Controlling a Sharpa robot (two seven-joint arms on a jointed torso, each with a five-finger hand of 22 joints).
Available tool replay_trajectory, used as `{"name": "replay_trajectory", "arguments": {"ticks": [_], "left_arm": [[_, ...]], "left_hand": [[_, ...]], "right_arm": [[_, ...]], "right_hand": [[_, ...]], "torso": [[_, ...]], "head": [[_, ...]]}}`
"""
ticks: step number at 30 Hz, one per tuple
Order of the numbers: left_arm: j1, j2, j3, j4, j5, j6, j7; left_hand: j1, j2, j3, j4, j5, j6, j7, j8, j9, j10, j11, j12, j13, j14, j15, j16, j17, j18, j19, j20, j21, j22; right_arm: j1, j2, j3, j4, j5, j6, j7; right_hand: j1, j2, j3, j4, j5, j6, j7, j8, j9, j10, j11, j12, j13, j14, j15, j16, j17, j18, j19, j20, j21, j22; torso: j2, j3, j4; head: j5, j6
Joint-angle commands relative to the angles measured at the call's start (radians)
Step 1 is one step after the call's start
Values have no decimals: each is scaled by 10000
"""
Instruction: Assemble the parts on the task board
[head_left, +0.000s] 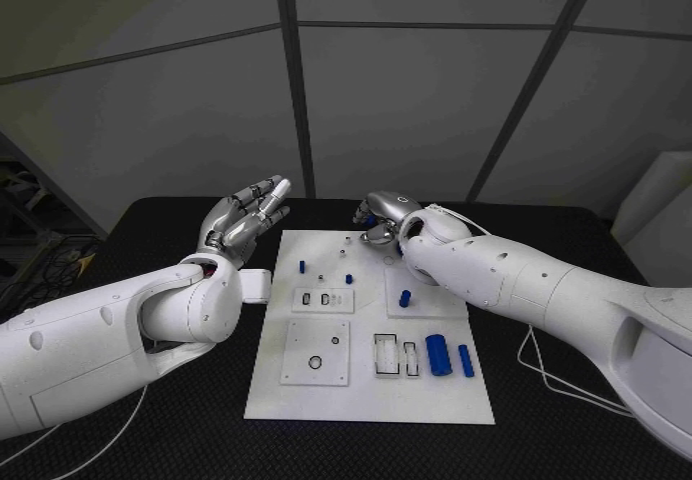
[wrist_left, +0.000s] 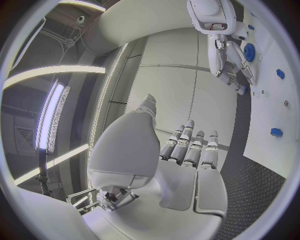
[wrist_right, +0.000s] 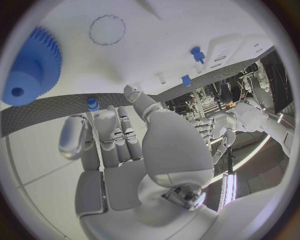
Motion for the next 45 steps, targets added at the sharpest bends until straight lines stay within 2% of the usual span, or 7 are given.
{"name": "replay_trajectory", "arguments": {"ticks": [1,9,20,24,31,39,45], "left_arm": [[25,9,14,-1,-85,153,13],[27,3,14,-23,-85,165,7],[27,-74,13,-71,-85,172,10],[27,-102,13,-87,-85,174,11],[27,-121,13,-122,-85,178,4],[27,-116,12,-167,-85,193,-1],[27,-90,12,-177,-85,206,-5]], "left_hand": [[-1,72,-7,-49,11,63,585,29,9,7,71,46,12,75,-20,46,15,-161,42,7,64,12],[6,82,-11,-70,11,63,594,28,9,-3,78,49,11,80,-13,46,15,-163,44,10,70,15],[11,87,-11,-80,13,59,597,27,8,-1,81,51,11,78,-11,45,14,-164,52,11,75,17],[11,87,-11,-80,13,59,597,27,8,-1,81,51,11,78,-11,45,14,-164,52,11,75,17],[11,87,-11,-80,13,59,597,27,8,-1,81,51,11,78,-11,45,14,-164,52,11,75,17],[18,87,-15,-98,13,55,599,26,8,-4,83,54,11,84,-9,45,14,-165,53,12,80,19],[23,87,-17,-109,13,61,600,26,8,0,84,57,11,85,-8,45,14,-165,54,12,83,20]], "right_arm": [[31,13,9,-22,321,-530,72],[47,-129,12,138,676,-1099,235],[233,-944,34,1053,1395,-1691,337],[338,-1251,50,1235,1539,-1591,254],[439,-1469,61,1290,1615,-1197,108],[474,-1408,68,1128,1749,-743,36],[485,-1202,69,899,1781,-150,-2]], "right_hand": [[19,84,-72,19,65,-76,5,-49,-12,-66,-10,-26,-3,18,16,-3,30,153,-2,44,-17,37],[15,105,-115,40,86,-66,46,-26,0,57,-23,17,13,52,8,68,125,139,53,42,20,108],[9,87,-175,45,90,28,58,0,14,249,-38,39,18,35,-2,15,17,155,16,32,-18,27],[7,63,-194,40,83,31,57,-3,13,258,-39,32,16,36,-3,23,30,152,24,31,-12,40],[-29,102,-244,91,47,229,91,45,34,417,-32,35,18,55,1,66,79,135,73,31,21,112],[-111,180,-267,185,7,387,41,37,32,693,-81,51,22,108,-28,203,253,104,180,13,102,274],[-202,223,-254,270,-209,517,-25,15,26,1023,-150,45,31,131,-83,288,334,85,243,-35,151,367]], "torso": [[-11,8,-26],[-12,11,-29],[-32,17,-94],[-53,37,-134],[-24,28,-81],[-22,14,-81],[-19,16,-68]], "head": [[6,-3],[9,23],[-17,110],[12,107],[-40,126],[-50,119],[-45,107]]}}
